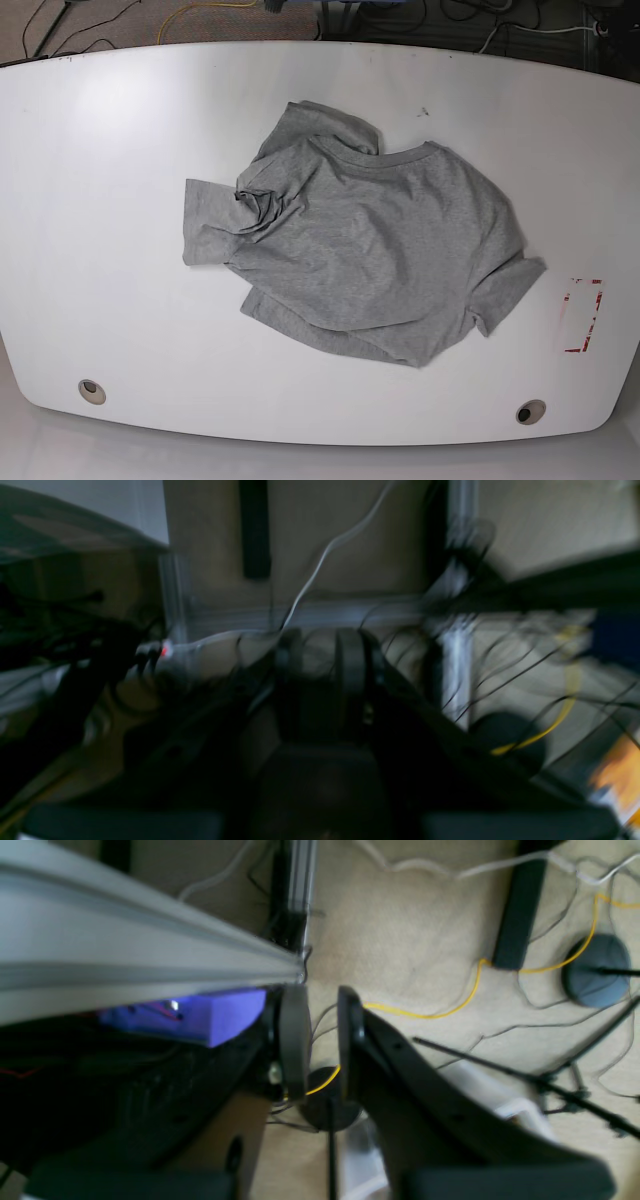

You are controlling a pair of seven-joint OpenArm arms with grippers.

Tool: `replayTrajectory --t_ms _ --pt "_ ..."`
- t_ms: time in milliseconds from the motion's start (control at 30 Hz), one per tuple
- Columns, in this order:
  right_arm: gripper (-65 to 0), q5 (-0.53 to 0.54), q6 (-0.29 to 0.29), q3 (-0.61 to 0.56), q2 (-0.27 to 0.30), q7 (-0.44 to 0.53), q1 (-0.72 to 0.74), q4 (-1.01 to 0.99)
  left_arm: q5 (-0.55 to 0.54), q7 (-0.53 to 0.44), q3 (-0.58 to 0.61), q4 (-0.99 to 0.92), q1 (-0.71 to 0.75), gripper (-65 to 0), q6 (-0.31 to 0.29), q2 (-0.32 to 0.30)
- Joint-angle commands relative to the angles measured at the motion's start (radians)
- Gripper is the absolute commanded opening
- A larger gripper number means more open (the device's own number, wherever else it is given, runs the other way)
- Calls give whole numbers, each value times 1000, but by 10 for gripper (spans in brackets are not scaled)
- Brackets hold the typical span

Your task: Layout the t-shirt on the table in an organized manner, then fold the t-shirt properly

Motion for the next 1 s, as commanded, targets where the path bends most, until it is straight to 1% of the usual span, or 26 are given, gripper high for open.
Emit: replayTrajectory --t_ms 0,67,333,567,700,967 --pt "-556 5 -9 -15 2 15 -51 65 -55 -14 -17 65 57 -551 -19 -2" --pt "-556 14 -9 -18 2 15 -71 99 -87 -12 -37 103 78 -551 -42 -2" --pt "-556 125 -11 -21 2 15 -146 223 -194 -9 -122 251 126 -551 -137 4" --pt "-556 149 -11 -20 5 17 -141 241 -259 -8 -193 337 118 -551 -204 4" --pt "-556 149 -9 -20 5 20 -115 241 -263 -9 -221 364 106 -551 -206 1" --pt "-556 143 -9 -18 7 20 1 241 -262 -8 -234 375 -6 -550 -206 -2"
